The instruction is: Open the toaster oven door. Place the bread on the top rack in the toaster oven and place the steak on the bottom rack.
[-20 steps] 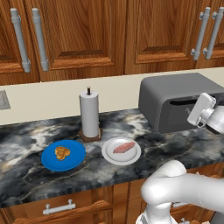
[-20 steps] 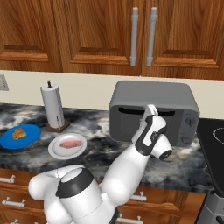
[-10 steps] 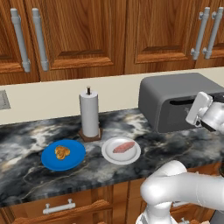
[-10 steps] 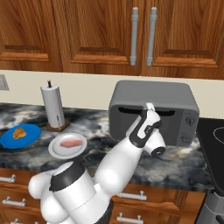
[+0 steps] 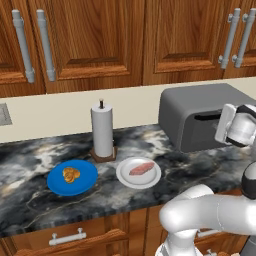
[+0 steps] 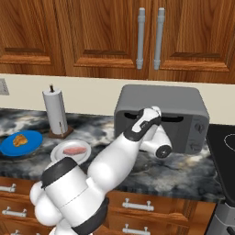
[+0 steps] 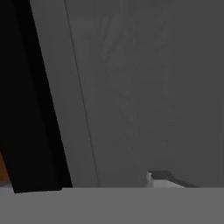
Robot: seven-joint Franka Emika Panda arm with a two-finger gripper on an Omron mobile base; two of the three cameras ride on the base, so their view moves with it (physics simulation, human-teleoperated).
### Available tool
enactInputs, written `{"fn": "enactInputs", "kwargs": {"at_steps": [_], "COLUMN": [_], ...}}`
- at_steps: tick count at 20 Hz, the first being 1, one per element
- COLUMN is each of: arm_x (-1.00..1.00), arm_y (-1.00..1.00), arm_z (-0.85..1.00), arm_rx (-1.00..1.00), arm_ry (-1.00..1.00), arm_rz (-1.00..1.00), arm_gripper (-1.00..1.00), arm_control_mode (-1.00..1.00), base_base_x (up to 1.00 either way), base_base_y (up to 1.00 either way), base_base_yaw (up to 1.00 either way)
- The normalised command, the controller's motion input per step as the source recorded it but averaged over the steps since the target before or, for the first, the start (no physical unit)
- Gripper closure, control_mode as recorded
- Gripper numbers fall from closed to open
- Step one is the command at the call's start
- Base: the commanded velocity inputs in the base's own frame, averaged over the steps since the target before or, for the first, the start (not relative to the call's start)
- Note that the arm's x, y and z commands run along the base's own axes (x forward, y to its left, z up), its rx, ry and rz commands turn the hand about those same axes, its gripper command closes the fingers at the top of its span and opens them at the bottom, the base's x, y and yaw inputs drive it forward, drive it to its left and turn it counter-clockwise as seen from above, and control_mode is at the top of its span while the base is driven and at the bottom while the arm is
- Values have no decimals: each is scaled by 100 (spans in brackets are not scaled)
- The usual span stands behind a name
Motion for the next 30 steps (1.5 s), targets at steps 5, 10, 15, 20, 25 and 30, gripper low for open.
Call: {"fn": "enactInputs", "kwargs": {"at_steps": [5, 10, 15, 20, 25, 30], "arm_x": [0, 0, -3, -18, -21, -5], "arm_y": [-1, 0, 2, 10, 22, 29], "arm_z": [0, 0, 0, -3, -13, -21], "arm_rx": [-5, 0, 0, 0, 0, 0], "arm_ry": [-6, -5, 0, 0, 0, 4], "arm_rz": [0, 0, 0, 0, 0, 1], "arm_gripper": [100, 100, 100, 100, 100, 100], "arm_control_mode": [-100, -100, -100, -100, -100, -100], "base_base_x": [0, 0, 0, 0, 0, 0], "base_base_y": [0, 0, 0, 0, 0, 0], "base_base_yaw": [0, 0, 0, 0, 0, 0]}}
